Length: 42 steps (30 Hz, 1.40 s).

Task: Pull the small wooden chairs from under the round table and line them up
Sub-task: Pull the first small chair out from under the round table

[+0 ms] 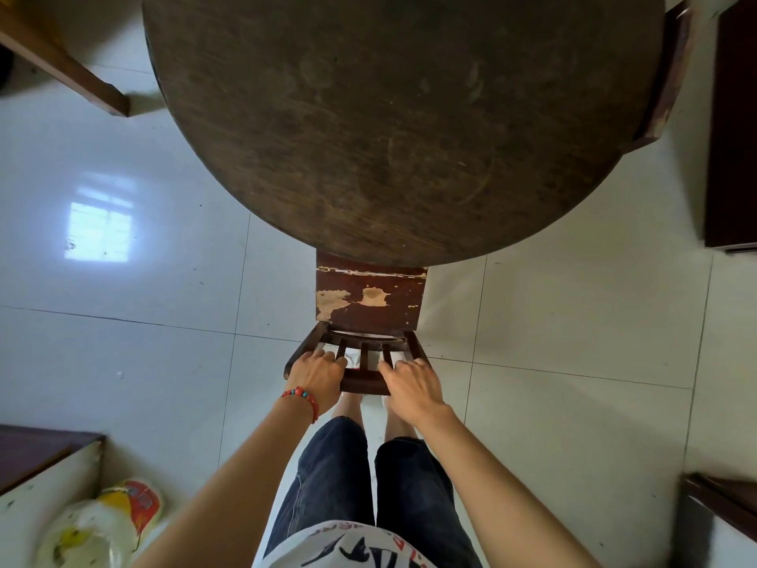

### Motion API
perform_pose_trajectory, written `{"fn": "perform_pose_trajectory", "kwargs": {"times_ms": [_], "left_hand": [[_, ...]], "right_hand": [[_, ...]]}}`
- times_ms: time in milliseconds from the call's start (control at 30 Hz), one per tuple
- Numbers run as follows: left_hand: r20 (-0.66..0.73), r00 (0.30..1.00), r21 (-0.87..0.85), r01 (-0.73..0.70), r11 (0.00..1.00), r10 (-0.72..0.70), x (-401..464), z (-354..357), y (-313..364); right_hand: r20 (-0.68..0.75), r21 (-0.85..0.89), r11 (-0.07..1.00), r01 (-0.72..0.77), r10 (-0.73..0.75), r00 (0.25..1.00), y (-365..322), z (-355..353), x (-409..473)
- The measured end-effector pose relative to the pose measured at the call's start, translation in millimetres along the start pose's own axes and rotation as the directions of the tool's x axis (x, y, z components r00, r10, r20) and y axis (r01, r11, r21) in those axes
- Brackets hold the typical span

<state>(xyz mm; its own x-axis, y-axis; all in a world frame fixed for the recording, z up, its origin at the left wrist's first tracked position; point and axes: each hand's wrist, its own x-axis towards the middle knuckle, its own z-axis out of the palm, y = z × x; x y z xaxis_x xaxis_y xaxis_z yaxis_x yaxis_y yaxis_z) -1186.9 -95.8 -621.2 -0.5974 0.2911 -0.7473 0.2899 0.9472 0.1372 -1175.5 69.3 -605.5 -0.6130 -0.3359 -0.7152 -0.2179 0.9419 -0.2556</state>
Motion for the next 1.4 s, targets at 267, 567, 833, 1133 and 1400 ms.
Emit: {"fn": "perform_pose_trajectory", "kwargs": {"times_ms": [267, 567, 833, 1133, 1400], "left_hand": [[-0.008, 1.000, -0.018, 0.014, 1.000, -0.014, -8, 12, 2], [-0.006, 1.000, -0.014, 0.013, 1.000, -0.013, -15, 21, 1], [-0.019, 1.000, -0.010, 0.005, 1.000, -0.005, -20, 34, -2], [-0.030, 1.000, -0.033, -0.011, 0.999, 0.010, -27, 51, -4], [-0.019, 1.000, -0.043, -0.022, 0.999, 0.022, -34, 66, 0]], "right_hand": [[0.013, 0.026, 1.000, -0.011, 0.011, 1.000, -6, 17, -4], [0.014, 0.028, 0.999, -0.023, 0.022, 1.000, -14, 30, -8], [0.011, 0.051, 0.998, -0.038, 0.037, 0.999, -21, 40, -13], [0.037, 0.049, 0.997, -0.055, 0.054, 0.998, -28, 48, -19], [0.064, 0.045, 0.999, -0.026, 0.023, 0.998, -28, 57, -25]]}}
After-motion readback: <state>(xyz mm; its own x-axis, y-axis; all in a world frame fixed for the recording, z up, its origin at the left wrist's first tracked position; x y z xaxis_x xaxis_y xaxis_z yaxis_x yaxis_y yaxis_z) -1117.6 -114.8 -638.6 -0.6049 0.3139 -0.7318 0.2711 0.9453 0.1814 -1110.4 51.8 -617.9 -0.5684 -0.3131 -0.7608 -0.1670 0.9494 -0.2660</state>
